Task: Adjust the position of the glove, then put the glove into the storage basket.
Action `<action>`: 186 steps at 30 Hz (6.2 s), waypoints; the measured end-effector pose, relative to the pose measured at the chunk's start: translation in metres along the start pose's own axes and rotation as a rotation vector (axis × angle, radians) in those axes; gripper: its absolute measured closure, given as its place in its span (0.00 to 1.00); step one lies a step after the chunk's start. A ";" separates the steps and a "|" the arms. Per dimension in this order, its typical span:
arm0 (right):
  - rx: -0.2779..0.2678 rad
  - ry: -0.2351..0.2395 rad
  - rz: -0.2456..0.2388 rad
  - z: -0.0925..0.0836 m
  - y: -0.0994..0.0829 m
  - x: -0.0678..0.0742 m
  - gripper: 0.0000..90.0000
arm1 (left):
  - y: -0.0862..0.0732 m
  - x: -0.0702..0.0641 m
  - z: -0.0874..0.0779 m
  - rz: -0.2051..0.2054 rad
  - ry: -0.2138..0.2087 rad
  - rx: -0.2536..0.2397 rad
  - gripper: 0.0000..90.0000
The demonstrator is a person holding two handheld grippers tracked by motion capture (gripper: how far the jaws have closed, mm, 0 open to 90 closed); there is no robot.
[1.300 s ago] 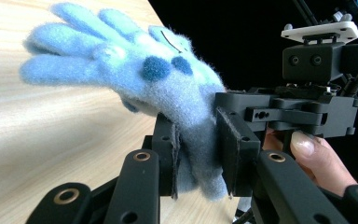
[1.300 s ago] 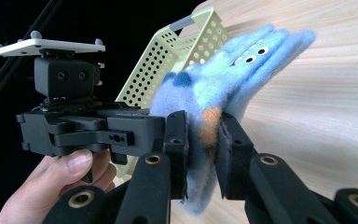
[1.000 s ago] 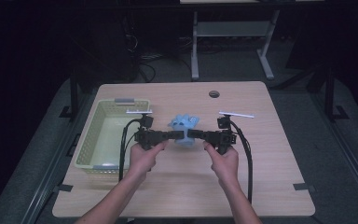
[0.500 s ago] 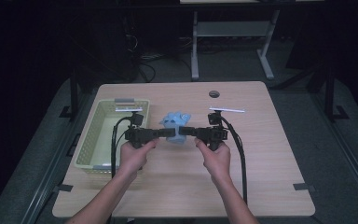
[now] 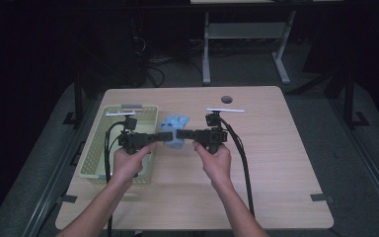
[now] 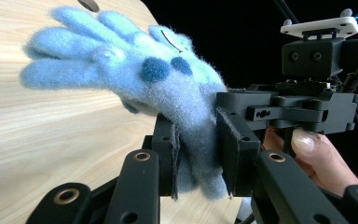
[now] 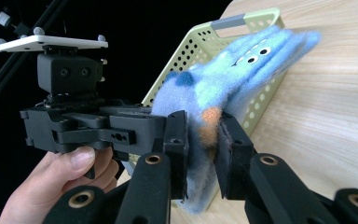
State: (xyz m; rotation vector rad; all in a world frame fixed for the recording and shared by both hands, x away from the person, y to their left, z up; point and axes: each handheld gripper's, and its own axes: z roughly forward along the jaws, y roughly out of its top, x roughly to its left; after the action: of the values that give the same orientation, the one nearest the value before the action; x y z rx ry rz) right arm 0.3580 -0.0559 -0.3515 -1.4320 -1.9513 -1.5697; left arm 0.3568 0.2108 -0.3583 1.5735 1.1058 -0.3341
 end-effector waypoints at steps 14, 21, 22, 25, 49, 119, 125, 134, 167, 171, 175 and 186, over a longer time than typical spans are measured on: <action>0.029 0.011 -0.013 0.023 0.003 0.011 0.84 | -0.002 0.009 -0.022 -0.005 0.019 -0.019 0.77; 0.038 0.026 -0.010 0.035 0.003 0.016 0.84 | -0.001 0.014 -0.032 -0.004 0.029 -0.022 0.77; 0.040 0.026 -0.012 0.036 0.003 0.016 0.84 | -0.002 0.015 -0.035 -0.007 0.033 -0.024 0.77; 0.047 0.030 -0.010 0.041 0.003 0.016 0.84 | -0.002 0.016 -0.037 -0.010 0.038 -0.025 0.77; 0.080 0.065 -0.005 0.086 0.002 0.028 0.84 | -0.007 0.042 -0.075 -0.044 0.075 -0.061 0.77; 0.235 0.056 0.026 0.184 -0.018 0.025 0.82 | -0.030 0.111 -0.123 -0.163 0.172 -0.002 0.82; 0.238 0.039 0.025 0.184 -0.018 0.025 0.81 | -0.030 0.111 -0.122 -0.169 0.171 0.000 0.82; 0.245 0.009 0.015 0.181 -0.017 0.026 0.78 | -0.030 0.111 -0.120 -0.170 0.185 0.013 0.82; 0.100 0.050 -0.057 0.104 -0.002 0.024 0.77 | -0.016 0.114 -0.092 -0.213 0.523 0.379 0.68; 0.083 0.053 -0.064 0.092 0.000 0.025 0.76 | -0.014 0.114 -0.096 -0.227 0.533 0.347 0.58; 0.076 0.057 -0.061 0.087 0.000 0.024 0.75 | -0.009 0.109 -0.101 -0.236 0.537 0.288 0.55; 0.077 0.043 -0.036 0.075 -0.004 0.011 0.70 | 0.001 0.098 -0.110 -0.179 0.534 0.214 0.52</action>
State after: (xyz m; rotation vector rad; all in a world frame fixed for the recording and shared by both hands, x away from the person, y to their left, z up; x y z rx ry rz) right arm 0.3765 0.0142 -0.3753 -1.3302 -2.0005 -1.5103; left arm 0.3716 0.3540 -0.3907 1.8127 1.6730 -0.1543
